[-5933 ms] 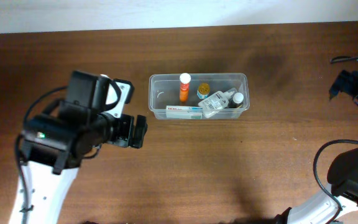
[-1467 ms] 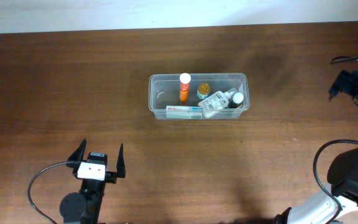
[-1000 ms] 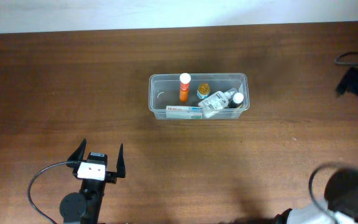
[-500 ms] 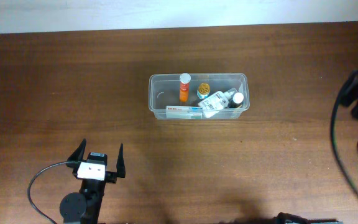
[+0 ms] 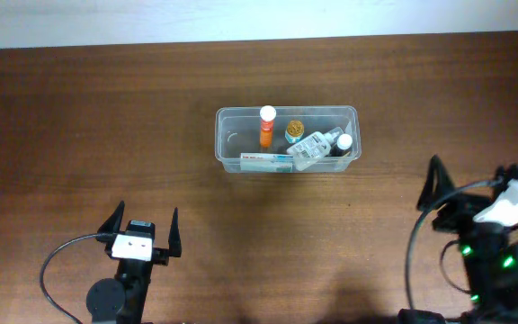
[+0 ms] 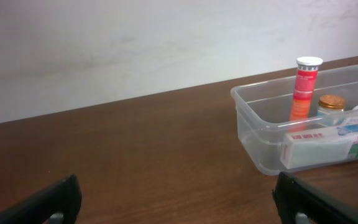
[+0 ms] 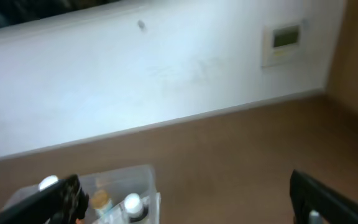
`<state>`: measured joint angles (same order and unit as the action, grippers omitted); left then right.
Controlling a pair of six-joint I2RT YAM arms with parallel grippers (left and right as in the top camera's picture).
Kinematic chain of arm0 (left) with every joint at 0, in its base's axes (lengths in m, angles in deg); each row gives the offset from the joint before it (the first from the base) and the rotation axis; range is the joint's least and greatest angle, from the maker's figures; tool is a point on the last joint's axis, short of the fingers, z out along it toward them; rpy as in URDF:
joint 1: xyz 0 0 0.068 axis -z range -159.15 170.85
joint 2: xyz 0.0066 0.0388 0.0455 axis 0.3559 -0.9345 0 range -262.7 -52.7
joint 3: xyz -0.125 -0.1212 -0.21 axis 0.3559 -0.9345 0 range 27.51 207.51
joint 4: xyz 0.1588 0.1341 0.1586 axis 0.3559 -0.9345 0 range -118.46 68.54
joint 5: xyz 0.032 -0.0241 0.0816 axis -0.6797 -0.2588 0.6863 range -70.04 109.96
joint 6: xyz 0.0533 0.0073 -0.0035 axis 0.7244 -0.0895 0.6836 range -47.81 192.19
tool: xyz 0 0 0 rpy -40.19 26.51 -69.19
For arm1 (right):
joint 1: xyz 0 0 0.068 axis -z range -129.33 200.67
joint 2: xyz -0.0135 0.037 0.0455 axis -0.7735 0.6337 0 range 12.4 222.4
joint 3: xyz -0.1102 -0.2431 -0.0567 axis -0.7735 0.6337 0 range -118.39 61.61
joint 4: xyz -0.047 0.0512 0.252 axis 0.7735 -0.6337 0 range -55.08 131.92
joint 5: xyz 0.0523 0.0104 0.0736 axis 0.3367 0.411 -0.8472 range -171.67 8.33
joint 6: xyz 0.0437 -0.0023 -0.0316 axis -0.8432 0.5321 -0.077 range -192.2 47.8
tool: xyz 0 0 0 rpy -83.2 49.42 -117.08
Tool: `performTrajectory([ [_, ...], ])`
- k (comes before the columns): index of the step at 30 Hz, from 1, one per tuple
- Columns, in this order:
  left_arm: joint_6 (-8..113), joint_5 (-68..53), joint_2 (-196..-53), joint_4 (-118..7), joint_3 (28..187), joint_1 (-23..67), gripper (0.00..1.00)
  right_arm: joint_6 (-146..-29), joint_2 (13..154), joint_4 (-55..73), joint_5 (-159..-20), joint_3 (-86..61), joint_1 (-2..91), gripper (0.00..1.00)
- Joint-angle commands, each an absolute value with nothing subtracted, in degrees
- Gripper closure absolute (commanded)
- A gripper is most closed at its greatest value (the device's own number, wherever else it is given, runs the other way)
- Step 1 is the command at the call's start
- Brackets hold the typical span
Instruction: Pack container
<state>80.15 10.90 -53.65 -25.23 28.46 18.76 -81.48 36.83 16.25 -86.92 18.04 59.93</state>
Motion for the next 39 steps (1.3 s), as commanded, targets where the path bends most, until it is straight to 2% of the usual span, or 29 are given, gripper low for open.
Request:
performTrajectory([
  [1,81.1,11.2,-53.0,-25.1,28.0,18.4,0.01,-82.2,30.7,22.7,-90.1,27.5,58.4,0.02],
  [7,81.1,11.2,-53.0,-25.1,28.0,18.4,0.00,-82.2,21.8,35.0,-90.3,41.4,55.9,0.02],
  [15,81.1,11.2,-53.0,-25.1,28.0,18.4,0.01,-83.7,15.9,47.4,-90.5,50.7,55.5,0.02],
  [32,81.1,11.2,-53.0,-25.1,28.0,18.4,0.00,-83.7,12.6,48.0,-90.1,51.5,55.6,0.02],
  [39,81.1,11.2,-53.0,-25.1,28.0,18.4,0.01,-83.7,12.6,49.1,-90.1,56.7,55.6,0.02],
])
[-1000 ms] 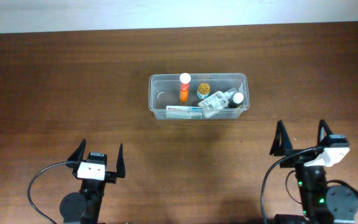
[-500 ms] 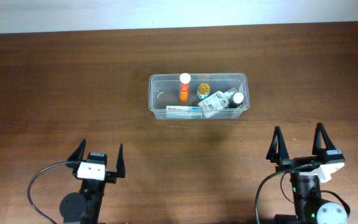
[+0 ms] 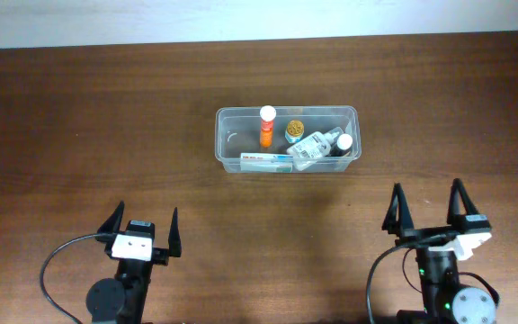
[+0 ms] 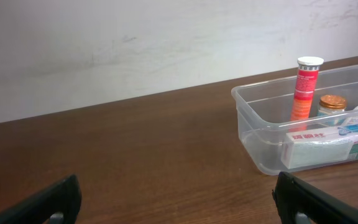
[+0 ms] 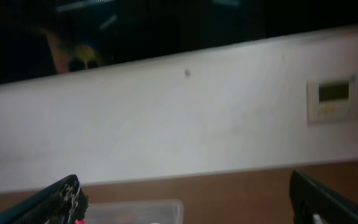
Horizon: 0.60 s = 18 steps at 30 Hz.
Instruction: Pack container
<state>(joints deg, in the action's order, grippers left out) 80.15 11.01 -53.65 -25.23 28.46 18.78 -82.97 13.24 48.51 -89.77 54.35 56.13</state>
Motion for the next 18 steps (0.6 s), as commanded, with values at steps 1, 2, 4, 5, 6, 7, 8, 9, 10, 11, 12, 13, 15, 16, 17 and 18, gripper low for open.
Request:
performTrajectory([
  [1,81.1,11.2,-53.0,-25.1,28.0,18.4,0.01,-83.7,12.6,49.6,-90.1,57.5,55.6,0.02],
  [2,81.1,11.2,-53.0,-25.1,28.0,18.4,0.01,-83.7,12.6,50.1,-90.1,58.3,55.6,0.02],
  [4,81.1,11.2,-53.0,-25.1,28.0,18.4,0.01,-83.7,12.6,50.3,-90.1,59.7,55.6,0.02],
  [5,81.1,11.2,-53.0,-25.1,28.0,18.4,0.01,-83.7,12.6,50.3,-90.1,60.1,55.6,0.02],
  [6,81.1,11.2,-53.0,-25.1,28.0,18.4,0.01,-83.7,12.6,50.3,-90.1,60.7,55.6,0.02],
  [7,81.1,11.2,-53.0,-25.1,28.0,18.4,0.01,-83.7,12.6,50.3,-90.1,61.2,55.6,0.02],
  [8,81.1,11.2,-53.0,-25.1,28.0,18.4,0.01,-83.7,12.6,49.5,-90.1,61.3,55.6,0.02],
  [9,81.1,11.2,-53.0,-25.1,28.0,18.4,0.01,-83.7,12.6,48.6,-90.1,61.3,55.6,0.02],
  [10,81.1,11.2,-53.0,-25.1,28.0,18.4,0.01,-83.6,12.6,48.0,-90.1,61.3,55.6,0.02],
  [11,81.1,11.2,-53.0,-25.1,28.0,18.4,0.00,-83.6,12.6,47.6,-90.1,61.3,55.6,0.02],
  [12,81.1,11.2,-53.0,-25.1,28.0,18.4,0.01,-83.6,12.6,47.2,-90.1,61.3,55.6,0.02],
  [13,81.1,11.2,-53.0,-25.1,28.0,18.4,0.01,-83.6,12.6,46.6,-90.1,61.3,55.6,0.02],
  [15,81.1,11.2,-53.0,-25.1,28.0,18.4,0.01,-83.6,12.6,44.7,-90.1,61.3,55.6,0.02],
  [16,81.1,11.2,-53.0,-25.1,28.0,18.4,0.01,-83.6,12.6,43.6,-90.1,61.3,55.6,0.01],
  [17,81.1,11.2,-53.0,-25.1,28.0,18.4,0.01,-83.7,12.6,42.4,-90.1,61.3,55.6,0.02],
  [18,81.1,11.2,-53.0,-25.1,28.0,18.4,0.01,-83.7,12.6,41.3,-90.1,61.3,55.6,0.02],
])
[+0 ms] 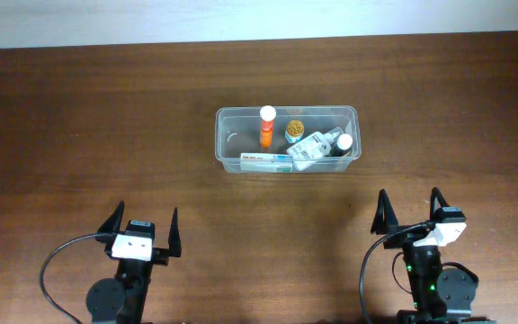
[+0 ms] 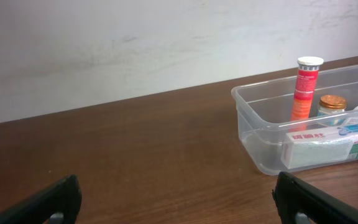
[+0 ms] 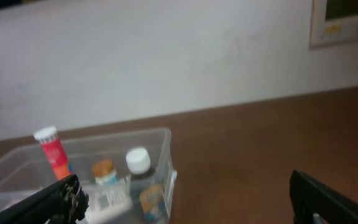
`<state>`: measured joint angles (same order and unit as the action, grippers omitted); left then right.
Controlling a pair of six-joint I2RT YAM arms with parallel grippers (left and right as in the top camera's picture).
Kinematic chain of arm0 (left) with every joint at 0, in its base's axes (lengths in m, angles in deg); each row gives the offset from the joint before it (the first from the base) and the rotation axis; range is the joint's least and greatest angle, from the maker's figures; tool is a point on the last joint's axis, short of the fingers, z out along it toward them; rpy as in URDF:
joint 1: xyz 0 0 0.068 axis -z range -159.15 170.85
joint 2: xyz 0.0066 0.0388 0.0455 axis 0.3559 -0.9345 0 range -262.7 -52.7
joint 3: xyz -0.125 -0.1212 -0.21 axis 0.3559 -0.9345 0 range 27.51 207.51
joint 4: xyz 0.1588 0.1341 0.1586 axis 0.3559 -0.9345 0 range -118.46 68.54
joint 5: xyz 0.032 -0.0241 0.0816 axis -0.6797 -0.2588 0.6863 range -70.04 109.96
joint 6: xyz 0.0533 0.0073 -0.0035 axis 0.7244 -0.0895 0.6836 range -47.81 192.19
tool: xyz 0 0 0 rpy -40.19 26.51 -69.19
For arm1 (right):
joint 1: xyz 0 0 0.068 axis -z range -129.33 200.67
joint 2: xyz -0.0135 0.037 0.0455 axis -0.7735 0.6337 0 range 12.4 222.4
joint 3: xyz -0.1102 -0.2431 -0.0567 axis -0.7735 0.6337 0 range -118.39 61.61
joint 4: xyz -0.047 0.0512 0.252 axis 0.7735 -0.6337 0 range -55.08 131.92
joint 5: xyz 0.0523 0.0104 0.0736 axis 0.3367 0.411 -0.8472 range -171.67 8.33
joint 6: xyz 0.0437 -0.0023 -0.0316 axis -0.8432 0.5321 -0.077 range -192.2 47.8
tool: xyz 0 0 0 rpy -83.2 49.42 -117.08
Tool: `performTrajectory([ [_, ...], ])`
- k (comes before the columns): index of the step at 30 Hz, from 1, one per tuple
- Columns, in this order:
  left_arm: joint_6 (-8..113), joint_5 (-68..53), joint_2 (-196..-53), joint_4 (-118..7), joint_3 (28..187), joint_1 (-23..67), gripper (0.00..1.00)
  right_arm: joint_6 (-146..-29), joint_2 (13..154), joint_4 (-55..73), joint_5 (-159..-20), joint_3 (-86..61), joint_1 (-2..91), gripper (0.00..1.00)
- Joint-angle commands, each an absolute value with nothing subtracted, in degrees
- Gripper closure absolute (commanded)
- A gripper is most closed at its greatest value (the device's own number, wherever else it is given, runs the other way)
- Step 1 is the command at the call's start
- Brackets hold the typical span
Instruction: Pack container
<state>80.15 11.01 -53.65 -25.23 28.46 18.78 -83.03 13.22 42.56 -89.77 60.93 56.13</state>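
Note:
A clear plastic container (image 1: 225, 137) stands on the wooden table. Inside it are an upright orange tube with a white cap (image 1: 266, 126), a small gold-lidded jar (image 1: 295, 130), a dark bottle with a white cap (image 1: 343, 144), a white pack (image 1: 310, 148) and a flat box (image 1: 266, 163) along the near wall. My left gripper (image 1: 142, 226) is open near the front left, empty. My right gripper (image 1: 409, 214) is open near the front right, also empty. The right wrist view shows the tube (image 3: 52, 152), jar (image 3: 104, 172) and bottle (image 3: 139, 177) in the container (image 3: 165, 142).
A white wall (image 2: 135, 43) runs behind the table's far edge. A wall panel (image 3: 340, 18) sits at the upper right of the right wrist view. Bare wood (image 1: 106, 117) lies around the container.
My right gripper has shifted a little left near the front edge, and its camera now looks down at the container rather than at the wall. The left arm has not moved.
My right arm was at the far right edge, turned aside. Then it stood near the front right facing the wall. Now it sits slightly further left, looking toward the container. The left gripper and the container's contents stayed as they were.

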Motion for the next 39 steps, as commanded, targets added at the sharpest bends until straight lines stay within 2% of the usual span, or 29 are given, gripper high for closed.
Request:
performTrajectory([
  [1,81.1,11.2,-53.0,-25.1,28.0,18.4,0.01,-83.7,12.6,40.3,-90.1,61.3,55.6,0.02],
  [39,81.1,11.2,-53.0,-25.1,28.0,18.4,0.01,-83.7,12.6,38.2,-90.2,61.3,55.6,0.02],
])
